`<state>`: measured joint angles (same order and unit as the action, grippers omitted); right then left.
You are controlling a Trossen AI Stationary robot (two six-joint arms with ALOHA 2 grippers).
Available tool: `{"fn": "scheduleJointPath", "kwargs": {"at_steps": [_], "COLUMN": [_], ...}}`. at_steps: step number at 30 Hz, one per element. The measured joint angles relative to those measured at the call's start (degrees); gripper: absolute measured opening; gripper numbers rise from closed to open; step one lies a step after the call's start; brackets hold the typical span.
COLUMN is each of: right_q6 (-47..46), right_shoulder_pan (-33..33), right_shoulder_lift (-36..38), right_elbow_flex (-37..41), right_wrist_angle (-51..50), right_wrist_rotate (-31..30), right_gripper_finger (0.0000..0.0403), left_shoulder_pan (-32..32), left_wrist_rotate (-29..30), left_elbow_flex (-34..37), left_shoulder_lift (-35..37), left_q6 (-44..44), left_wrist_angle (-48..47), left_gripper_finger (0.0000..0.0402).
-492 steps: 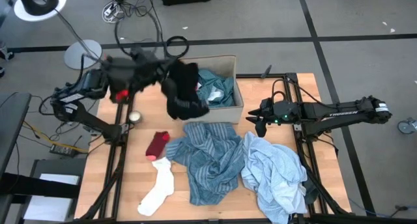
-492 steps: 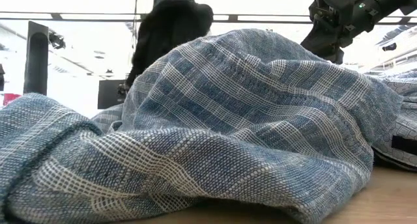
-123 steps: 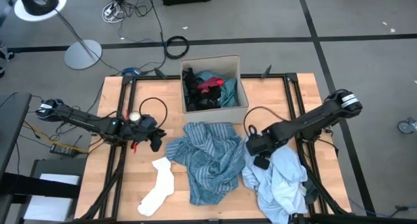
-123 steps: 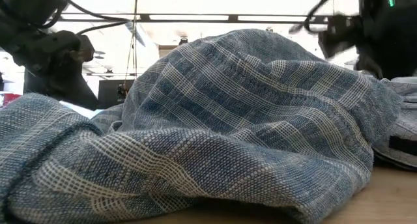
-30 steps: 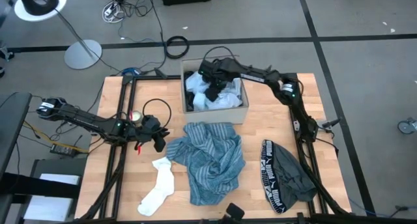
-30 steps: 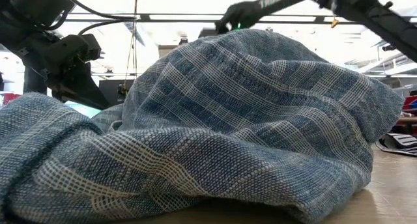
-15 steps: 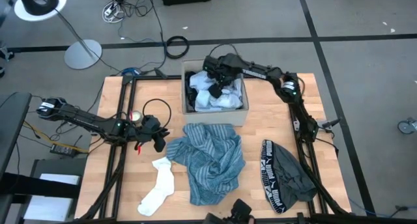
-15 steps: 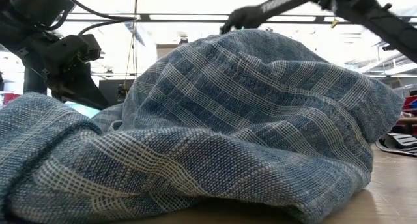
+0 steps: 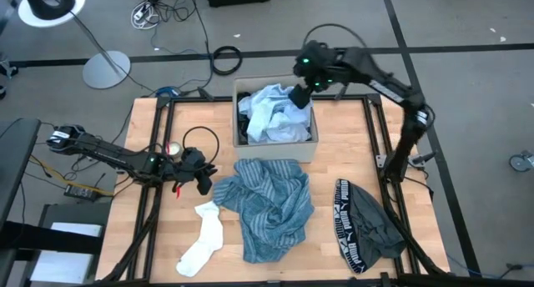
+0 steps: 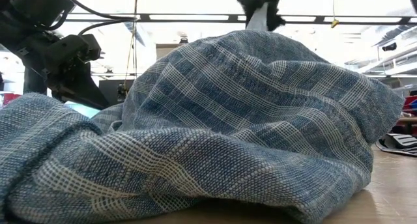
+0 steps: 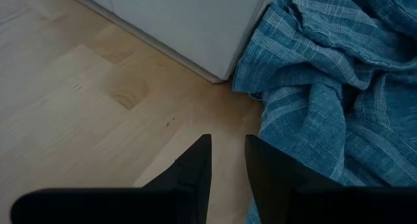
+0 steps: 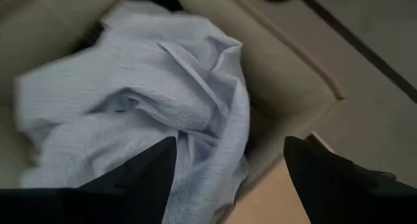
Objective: Sort clothes
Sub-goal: Put the gray boxer into the laundry bin
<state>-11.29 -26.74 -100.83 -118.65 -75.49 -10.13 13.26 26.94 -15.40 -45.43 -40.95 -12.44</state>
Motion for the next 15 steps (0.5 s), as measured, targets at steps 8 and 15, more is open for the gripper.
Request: {"fn": "scheduleJointPath", "kwargs": {"at_steps": [8, 15], "right_q6": [0.9, 3.2], "right_shoulder_pan": [1.7, 2.0], "right_shoulder_lift": [3.8, 1.2], "right_elbow_flex": [0.0, 0.0], "right_wrist_angle": [8.9, 14.0], "right_wrist_rotate": [-1.6, -0.3], "right_gripper_finger": [0.0281, 0.0276], "left_shoulder_pan": [0.0, 0.0], "left_wrist_rotate": [0.0, -1.0], "left_elbow_flex": [0.0, 0.0], "left_shoulder_lift": [0.0, 0.0], "left_q6": [0.1, -0.1], "left_wrist_angle": [0.9, 1.1], "left_gripper_finger": [0.0099, 0.0099]}}
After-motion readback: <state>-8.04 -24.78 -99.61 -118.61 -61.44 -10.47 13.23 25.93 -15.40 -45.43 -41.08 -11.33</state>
